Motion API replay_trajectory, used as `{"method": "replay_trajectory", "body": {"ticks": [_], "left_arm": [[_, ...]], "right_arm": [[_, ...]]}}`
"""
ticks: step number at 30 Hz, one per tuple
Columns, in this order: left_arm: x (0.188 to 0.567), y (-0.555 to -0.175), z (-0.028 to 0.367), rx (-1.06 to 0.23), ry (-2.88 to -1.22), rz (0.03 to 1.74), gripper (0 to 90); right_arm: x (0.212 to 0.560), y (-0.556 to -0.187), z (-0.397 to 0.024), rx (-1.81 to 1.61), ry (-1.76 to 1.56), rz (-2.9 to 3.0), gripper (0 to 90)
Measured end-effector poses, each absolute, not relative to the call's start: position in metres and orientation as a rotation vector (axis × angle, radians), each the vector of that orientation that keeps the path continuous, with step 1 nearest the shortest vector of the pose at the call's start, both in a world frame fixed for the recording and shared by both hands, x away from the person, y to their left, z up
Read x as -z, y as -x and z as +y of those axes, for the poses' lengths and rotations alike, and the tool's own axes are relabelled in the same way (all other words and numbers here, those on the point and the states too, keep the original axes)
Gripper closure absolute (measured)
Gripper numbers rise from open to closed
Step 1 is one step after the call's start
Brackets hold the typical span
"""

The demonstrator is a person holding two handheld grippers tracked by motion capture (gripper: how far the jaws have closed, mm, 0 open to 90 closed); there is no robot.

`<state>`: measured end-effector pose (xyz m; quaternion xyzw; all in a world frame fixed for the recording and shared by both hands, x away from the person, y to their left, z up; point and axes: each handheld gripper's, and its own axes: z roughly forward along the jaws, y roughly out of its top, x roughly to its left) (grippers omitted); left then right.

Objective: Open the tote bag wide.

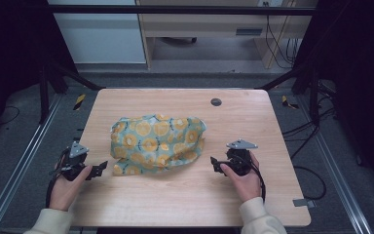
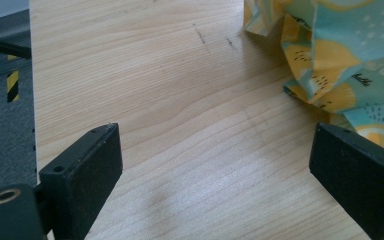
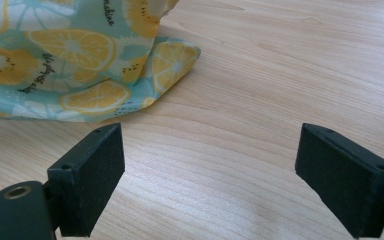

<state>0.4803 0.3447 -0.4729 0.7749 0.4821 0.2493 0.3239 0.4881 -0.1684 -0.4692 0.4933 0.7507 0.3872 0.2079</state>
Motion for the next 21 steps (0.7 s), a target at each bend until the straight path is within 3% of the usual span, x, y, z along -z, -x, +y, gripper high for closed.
{"method": "replay_trajectory", "body": {"ticks": [14, 21], "left_arm": [[0.476, -0.482, 0.338, -0.656, -2.079, 1.23, 6.6], [0.476, -0.48, 0.336, -0.665, -2.096, 1.215, 6.6]], "right_arm": [[0.464, -0.486, -0.16, -1.054, -1.311, 2.11, 12.0], [0.437, -0.489, -0.152, -1.158, -1.228, 2.106, 12.5]]}}
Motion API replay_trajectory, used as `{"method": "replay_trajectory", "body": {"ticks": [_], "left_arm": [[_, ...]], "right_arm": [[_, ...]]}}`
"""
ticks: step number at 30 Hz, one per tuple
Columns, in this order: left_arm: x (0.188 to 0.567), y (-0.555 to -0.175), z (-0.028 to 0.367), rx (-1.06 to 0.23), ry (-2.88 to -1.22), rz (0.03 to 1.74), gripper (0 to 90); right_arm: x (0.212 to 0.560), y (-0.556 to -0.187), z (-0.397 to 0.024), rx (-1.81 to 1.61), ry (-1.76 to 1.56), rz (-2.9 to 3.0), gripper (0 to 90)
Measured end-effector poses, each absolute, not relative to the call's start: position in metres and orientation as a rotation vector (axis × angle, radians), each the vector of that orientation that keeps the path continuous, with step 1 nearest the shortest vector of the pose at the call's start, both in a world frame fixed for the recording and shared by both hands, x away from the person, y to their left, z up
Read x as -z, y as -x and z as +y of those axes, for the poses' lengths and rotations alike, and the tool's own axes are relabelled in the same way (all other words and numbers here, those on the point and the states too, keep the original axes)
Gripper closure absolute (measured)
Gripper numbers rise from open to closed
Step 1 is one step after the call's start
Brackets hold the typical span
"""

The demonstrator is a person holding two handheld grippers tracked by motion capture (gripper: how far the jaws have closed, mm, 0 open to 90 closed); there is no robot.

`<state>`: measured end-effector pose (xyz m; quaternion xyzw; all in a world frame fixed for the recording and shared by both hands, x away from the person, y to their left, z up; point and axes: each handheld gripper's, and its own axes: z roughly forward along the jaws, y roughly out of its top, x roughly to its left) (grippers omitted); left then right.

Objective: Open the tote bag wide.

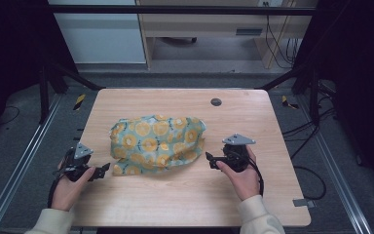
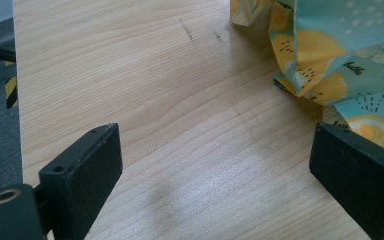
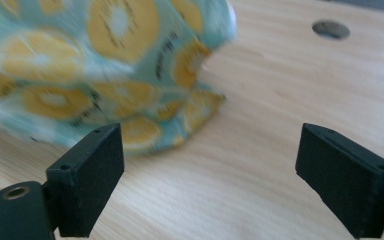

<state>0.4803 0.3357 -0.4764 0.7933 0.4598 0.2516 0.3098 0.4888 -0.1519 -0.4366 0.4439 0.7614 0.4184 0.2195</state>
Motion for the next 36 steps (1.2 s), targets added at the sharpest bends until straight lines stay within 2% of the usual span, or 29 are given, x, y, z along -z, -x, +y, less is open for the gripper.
{"method": "replay_trajectory", "body": {"ticks": [12, 16, 23, 24, 25, 26, 27, 29, 30, 32, 36], "left_arm": [[0.478, -0.48, 0.331, -0.659, -2.121, 1.203, 6.6], [0.478, -0.48, 0.331, -0.661, -2.13, 1.199, 6.6], [0.478, -0.48, 0.332, -0.662, -2.125, 1.203, 6.7], [0.477, -0.479, 0.332, -0.662, -2.123, 1.203, 6.7], [0.477, -0.479, 0.332, -0.662, -2.123, 1.203, 6.7], [0.477, -0.48, 0.333, -0.666, -2.122, 1.203, 6.7], [0.477, -0.48, 0.333, -0.666, -2.122, 1.203, 6.7], [0.477, -0.48, 0.333, -0.669, -2.119, 1.204, 6.8], [0.477, -0.48, 0.333, -0.671, -2.118, 1.205, 7.0], [0.476, -0.48, 0.332, -0.675, -2.116, 1.207, 7.0], [0.475, -0.48, 0.334, -0.684, -2.106, 1.214, 7.4]], "right_arm": [[0.375, -0.517, -0.112, -1.216, -1.062, 2.153, 16.1], [0.365, -0.534, -0.093, -1.224, -1.035, 2.198, 16.8], [0.367, -0.559, -0.065, -1.198, -1.02, 2.296, 16.4], [0.37, -0.564, -0.057, -1.164, -1.01, 2.337, 32.4], [0.37, -0.564, -0.057, -1.164, -1.01, 2.337, 32.4], [0.372, -0.566, -0.053, -1.153, -0.981, 2.36, 49.2], [0.372, -0.566, -0.053, -1.153, -0.981, 2.36, 49.2], [0.371, -0.565, -0.051, -1.151, -0.959, 2.355, 67.4], [0.368, -0.563, -0.05, -1.171, -0.945, 2.344, 80.0], [0.363, -0.56, -0.05, -1.188, -0.926, 2.347, 88.5], [0.35, -0.552, -0.049, -1.228, -0.883, 2.342, 90.0]]}}
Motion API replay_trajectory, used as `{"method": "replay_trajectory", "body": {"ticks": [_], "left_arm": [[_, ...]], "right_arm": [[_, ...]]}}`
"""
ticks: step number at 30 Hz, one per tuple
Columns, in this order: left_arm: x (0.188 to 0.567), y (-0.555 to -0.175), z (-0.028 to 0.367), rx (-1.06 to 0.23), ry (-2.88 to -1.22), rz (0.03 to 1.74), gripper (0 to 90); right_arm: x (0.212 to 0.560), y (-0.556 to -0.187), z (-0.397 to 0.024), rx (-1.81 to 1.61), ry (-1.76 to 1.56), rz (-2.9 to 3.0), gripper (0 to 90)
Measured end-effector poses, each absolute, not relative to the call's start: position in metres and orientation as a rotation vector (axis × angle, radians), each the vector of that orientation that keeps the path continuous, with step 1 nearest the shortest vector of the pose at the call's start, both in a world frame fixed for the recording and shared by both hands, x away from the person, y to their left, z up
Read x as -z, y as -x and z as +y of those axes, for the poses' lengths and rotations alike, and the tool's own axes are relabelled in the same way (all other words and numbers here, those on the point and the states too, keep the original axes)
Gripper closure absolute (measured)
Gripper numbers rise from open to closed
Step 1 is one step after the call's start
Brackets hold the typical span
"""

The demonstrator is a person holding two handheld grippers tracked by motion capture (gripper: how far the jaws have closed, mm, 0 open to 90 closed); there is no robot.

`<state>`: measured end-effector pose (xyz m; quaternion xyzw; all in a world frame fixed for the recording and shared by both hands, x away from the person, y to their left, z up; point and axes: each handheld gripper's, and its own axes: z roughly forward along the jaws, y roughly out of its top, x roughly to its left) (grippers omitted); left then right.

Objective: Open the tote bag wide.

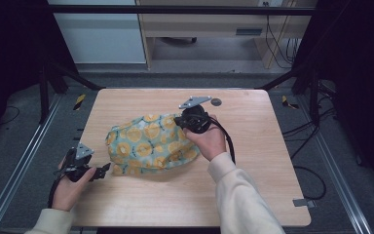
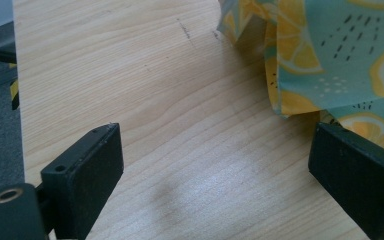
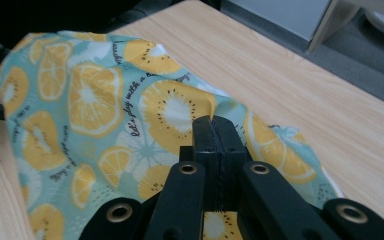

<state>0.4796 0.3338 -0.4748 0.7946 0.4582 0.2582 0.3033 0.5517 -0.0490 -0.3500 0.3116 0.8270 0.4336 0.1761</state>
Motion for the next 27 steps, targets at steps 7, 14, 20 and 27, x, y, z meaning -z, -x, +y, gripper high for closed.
{"method": "replay_trajectory", "body": {"ticks": [7, 14, 20, 27], "left_arm": [[0.472, -0.48, 0.339, -0.71, -2.078, 1.244, 7.7], [0.471, -0.479, 0.342, -0.728, -2.057, 1.269, 7.8], [0.47, -0.479, 0.344, -0.737, -2.041, 1.28, 8.0], [0.469, -0.478, 0.346, -0.745, -2.028, 1.288, 8.0]], "right_arm": [[0.325, -0.523, -0.046, -1.321, -0.773, 2.308, 90.0], [0.318, -0.478, -0.047, -1.391, -0.637, 2.315, 90.0], [0.331, -0.452, -0.052, -1.404, -0.582, 2.362, 90.0], [0.376, -0.431, -0.057, -1.34, -0.591, 2.475, 90.0]]}}
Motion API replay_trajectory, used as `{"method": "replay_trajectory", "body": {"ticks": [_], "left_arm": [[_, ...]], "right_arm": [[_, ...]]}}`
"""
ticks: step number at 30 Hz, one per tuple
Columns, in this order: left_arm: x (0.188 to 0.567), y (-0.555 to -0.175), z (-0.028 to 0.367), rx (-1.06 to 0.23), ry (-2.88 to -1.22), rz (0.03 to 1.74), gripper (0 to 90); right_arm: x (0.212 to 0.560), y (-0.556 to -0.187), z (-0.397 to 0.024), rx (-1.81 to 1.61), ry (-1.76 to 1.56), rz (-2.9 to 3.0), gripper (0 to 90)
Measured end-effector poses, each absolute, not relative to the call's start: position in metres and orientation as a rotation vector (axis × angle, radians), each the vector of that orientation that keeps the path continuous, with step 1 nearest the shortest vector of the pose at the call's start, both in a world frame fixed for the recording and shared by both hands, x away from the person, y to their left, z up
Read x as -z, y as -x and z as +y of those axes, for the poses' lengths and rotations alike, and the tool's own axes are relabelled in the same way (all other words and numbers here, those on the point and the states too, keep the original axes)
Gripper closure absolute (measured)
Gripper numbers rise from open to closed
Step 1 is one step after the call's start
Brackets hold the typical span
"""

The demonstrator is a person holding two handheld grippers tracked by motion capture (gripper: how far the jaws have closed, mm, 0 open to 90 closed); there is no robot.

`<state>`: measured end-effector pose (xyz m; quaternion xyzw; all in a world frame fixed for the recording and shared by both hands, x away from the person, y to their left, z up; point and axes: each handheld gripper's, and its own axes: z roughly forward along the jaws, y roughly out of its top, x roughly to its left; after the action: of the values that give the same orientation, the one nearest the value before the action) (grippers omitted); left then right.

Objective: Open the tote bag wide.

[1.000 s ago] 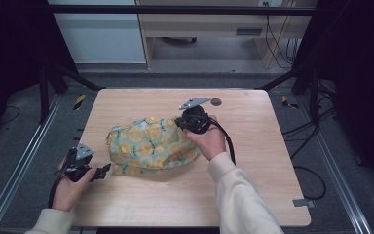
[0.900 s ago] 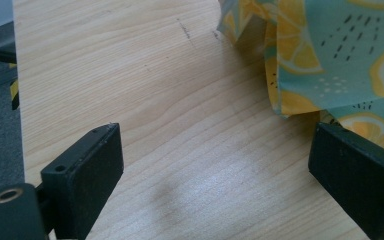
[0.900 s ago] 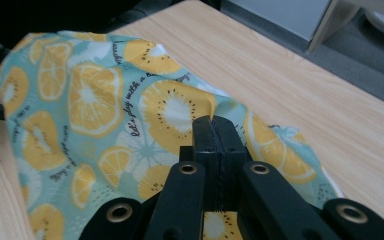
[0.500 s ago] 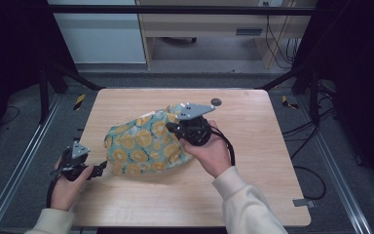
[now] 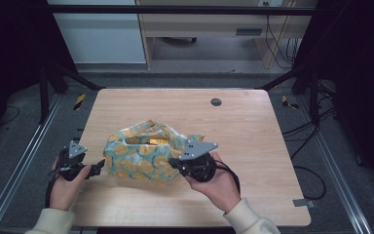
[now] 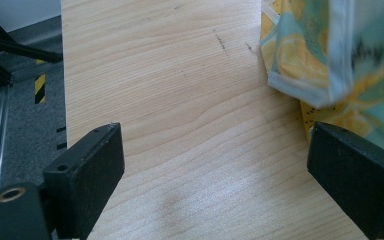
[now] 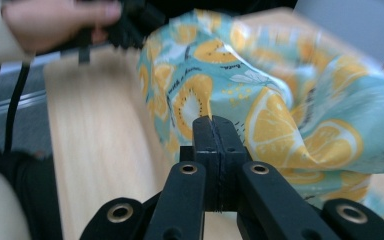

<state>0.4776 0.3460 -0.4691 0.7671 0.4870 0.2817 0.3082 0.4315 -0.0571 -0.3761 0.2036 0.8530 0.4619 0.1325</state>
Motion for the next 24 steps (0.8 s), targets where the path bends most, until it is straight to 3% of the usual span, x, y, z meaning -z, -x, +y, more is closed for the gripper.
{"method": "replay_trajectory", "body": {"ticks": [8, 9, 10, 11, 13, 16, 24], "left_arm": [[0.47, -0.478, 0.347, -0.732, -2.02, 1.294, 8.0], [0.47, -0.478, 0.347, -0.731, -2.025, 1.292, 8.0], [0.47, -0.478, 0.346, -0.731, -2.028, 1.29, 8.0], [0.47, -0.478, 0.346, -0.729, -2.026, 1.29, 8.0], [0.47, -0.478, 0.345, -0.726, -2.024, 1.289, 8.1], [0.47, -0.478, 0.345, -0.72, -2.033, 1.284, 8.0], [0.471, -0.479, 0.345, -0.715, -2.032, 1.284, 8.1]], "right_arm": [[0.422, -0.434, -0.065, -1.261, -0.691, 2.552, 88.5], [0.429, -0.435, -0.067, -1.254, -0.719, 2.55, 82.9], [0.429, -0.435, -0.067, -1.254, -0.719, 2.55, 82.9], [0.432, -0.437, -0.069, -1.24, -0.758, 2.532, 71.3], [0.432, -0.438, -0.07, -1.241, -0.78, 2.524, 67.8], [0.423, -0.437, -0.073, -1.253, -0.81, 2.482, 52.4], [0.385, -0.446, -0.074, -1.257, -0.793, 2.417, 46.8]]}}
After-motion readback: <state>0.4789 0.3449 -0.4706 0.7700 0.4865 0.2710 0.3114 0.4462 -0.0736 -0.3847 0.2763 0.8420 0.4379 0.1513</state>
